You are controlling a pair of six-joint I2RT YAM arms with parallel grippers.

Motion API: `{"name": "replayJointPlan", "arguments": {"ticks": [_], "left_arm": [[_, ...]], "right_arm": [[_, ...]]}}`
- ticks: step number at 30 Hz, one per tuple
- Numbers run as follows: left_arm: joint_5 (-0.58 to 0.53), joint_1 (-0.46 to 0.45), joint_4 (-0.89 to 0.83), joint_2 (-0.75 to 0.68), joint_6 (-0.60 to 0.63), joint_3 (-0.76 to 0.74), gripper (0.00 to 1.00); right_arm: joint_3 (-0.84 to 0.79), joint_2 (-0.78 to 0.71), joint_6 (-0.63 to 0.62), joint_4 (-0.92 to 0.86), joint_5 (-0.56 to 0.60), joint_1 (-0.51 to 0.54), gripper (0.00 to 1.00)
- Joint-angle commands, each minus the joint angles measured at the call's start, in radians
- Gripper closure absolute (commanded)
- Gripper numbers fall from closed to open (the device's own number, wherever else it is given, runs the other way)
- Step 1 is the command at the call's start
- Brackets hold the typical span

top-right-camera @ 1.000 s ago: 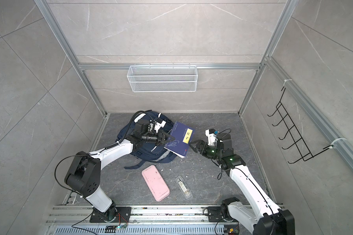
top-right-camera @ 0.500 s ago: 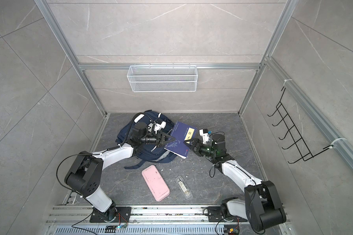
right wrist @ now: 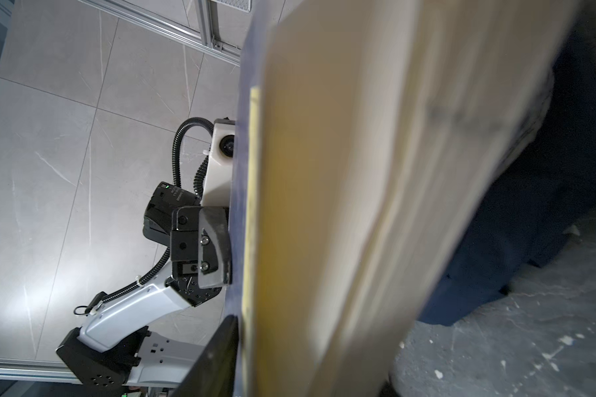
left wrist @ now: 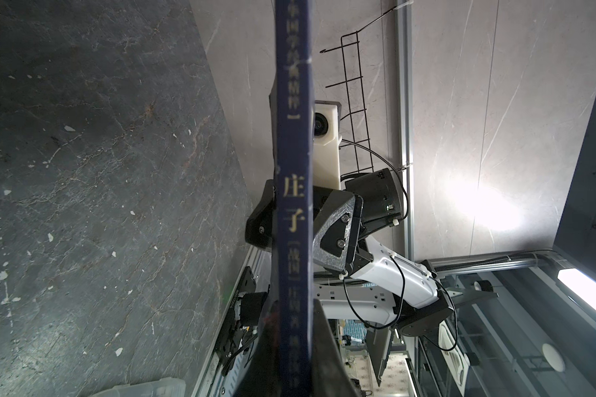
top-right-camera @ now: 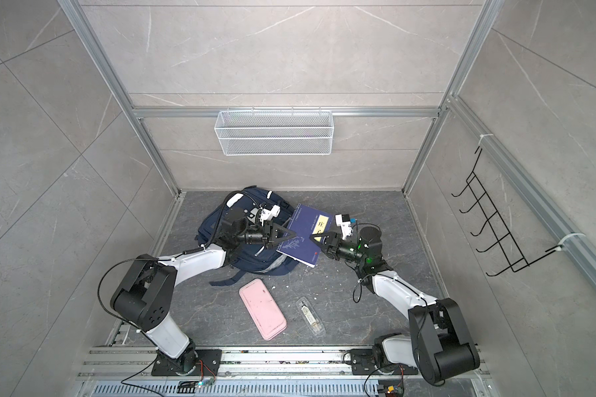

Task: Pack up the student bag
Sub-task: 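Hold the notebook with the right gripper while the left gripper grasps the backpack opening edge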

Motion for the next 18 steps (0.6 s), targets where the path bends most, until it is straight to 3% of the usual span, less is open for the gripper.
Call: {"name": "replayJointPlan", "arguments": {"ticks": [1, 6, 9, 13, 18], "left_arm": [[0.019, 0.002, 0.018, -0.009, 0.035, 0.010, 1.00], [-0.001, 0.003, -0.117, -0.024, 0.124, 0.025, 1.00], [-0.025, 0.003, -0.267, -0.048, 0.222, 0.045, 1.00], [-0.085, 0.002, -0.509, -0.095, 0.379, 0.078, 0.96], [-0.186, 0.002, -0.739, -0.152, 0.534, 0.110, 0.71]], "right_arm": [[0.022, -0.058, 0.006, 0.004, -0.017, 0.006, 0.65], [0.028, -0.112, -0.002, -0.046, -0.010, 0.007, 0.79], [0.052, -0.129, -0.020, -0.119, -0.004, 0.011, 1.00], [0.064, -0.137, -0.076, -0.202, 0.021, 0.013, 1.00], [0.074, -0.149, -0.131, -0.319, 0.067, 0.013, 1.00]]}}
